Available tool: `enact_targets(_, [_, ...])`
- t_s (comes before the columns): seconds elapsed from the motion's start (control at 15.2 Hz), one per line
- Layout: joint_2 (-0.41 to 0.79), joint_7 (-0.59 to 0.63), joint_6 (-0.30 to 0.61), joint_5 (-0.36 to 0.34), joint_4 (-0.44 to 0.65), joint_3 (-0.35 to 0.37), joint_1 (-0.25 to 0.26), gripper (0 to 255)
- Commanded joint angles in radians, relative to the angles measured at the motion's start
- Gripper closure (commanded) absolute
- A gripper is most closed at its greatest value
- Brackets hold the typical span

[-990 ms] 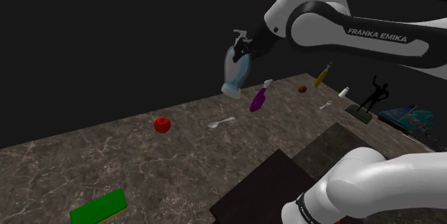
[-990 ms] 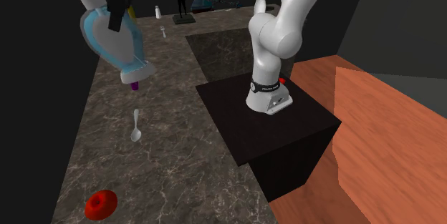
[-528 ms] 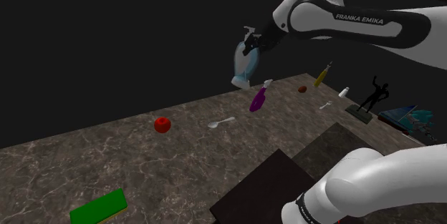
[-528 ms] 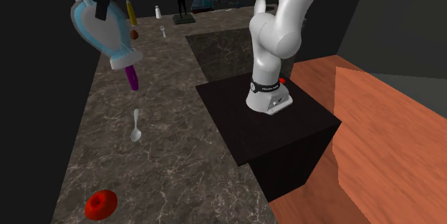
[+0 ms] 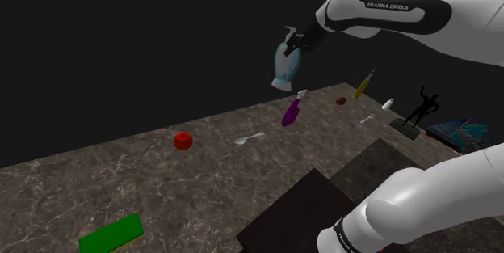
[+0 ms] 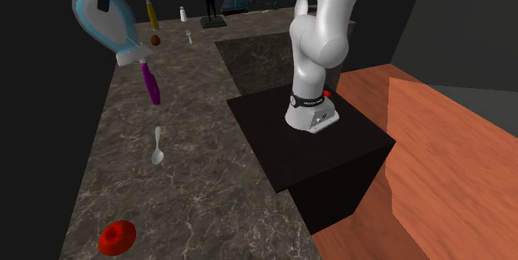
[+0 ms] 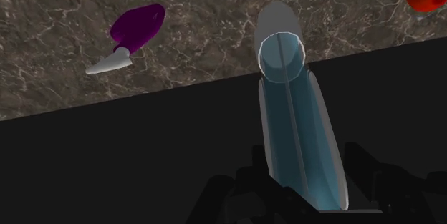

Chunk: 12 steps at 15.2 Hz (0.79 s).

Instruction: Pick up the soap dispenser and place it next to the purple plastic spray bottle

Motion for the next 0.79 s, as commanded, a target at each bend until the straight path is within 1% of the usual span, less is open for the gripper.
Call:
enact_targets(0.0, [0.052,-0.051,0.001,0.020,0.049,-0.035,-0.004,255])
enact_targets(0.4, [0.217,-0.210,-0.030,0.110,0.228,-0.134,-0.025,255])
enact_targets(0.73, [0.380,-0.339,-0.087,0.213,0.418,-0.196,-0.068,255])
